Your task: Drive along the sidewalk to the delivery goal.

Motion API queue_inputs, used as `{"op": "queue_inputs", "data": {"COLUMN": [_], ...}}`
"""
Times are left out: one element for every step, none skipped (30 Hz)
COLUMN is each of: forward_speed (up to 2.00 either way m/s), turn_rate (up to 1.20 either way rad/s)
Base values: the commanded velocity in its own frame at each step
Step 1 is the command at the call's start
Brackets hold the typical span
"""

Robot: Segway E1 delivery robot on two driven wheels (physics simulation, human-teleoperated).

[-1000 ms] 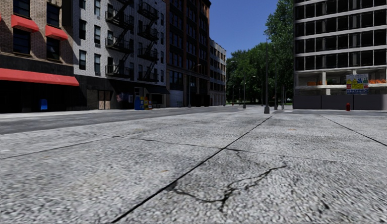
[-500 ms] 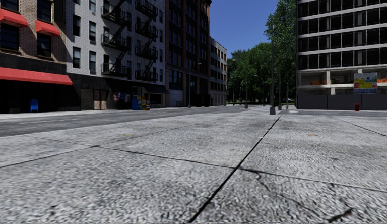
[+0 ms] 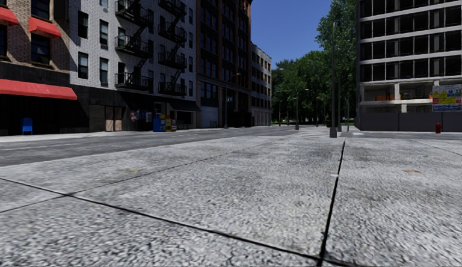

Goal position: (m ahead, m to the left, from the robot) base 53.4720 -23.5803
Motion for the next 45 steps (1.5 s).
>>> {"op": "queue_inputs", "data": {"forward_speed": [2.0, 2.0, 2.0, 2.0, 2.0, 2.0, 2.0, 2.0, 2.0, 2.0, 2.0, 2.0, 2.0, 2.0, 2.0, 2.0, 2.0, 2.0, 2.0, 2.0, 2.0, 2.0, 2.0, 2.0, 2.0, 2.0, 2.0, 2.0, 2.0, 2.0, 2.0, 2.0, 2.0, 2.0, 2.0, 2.0, 2.0, 2.0, 2.0, 2.0, 2.0, 2.0, 2.0, 2.0, 2.0], "turn_rate": [0.0, 0.0, 0.0, 0.0, 0.0, 0.0, 0.0, 0.0, 0.0, 0.0, 0.0, 0.0, 0.0, 0.0, 0.0, 0.0, 0.0, 0.0, 0.0, 0.0, 0.0, 0.0, 0.0, 0.0, 0.0, 0.0, 0.0, 0.0, 0.0, 0.0, 0.0, 0.0, 0.0, 0.0, 0.0, 0.0, 0.0, 0.0, 0.0, -0.03, -0.06, -0.07, -0.08, -0.08, -0.09]}}
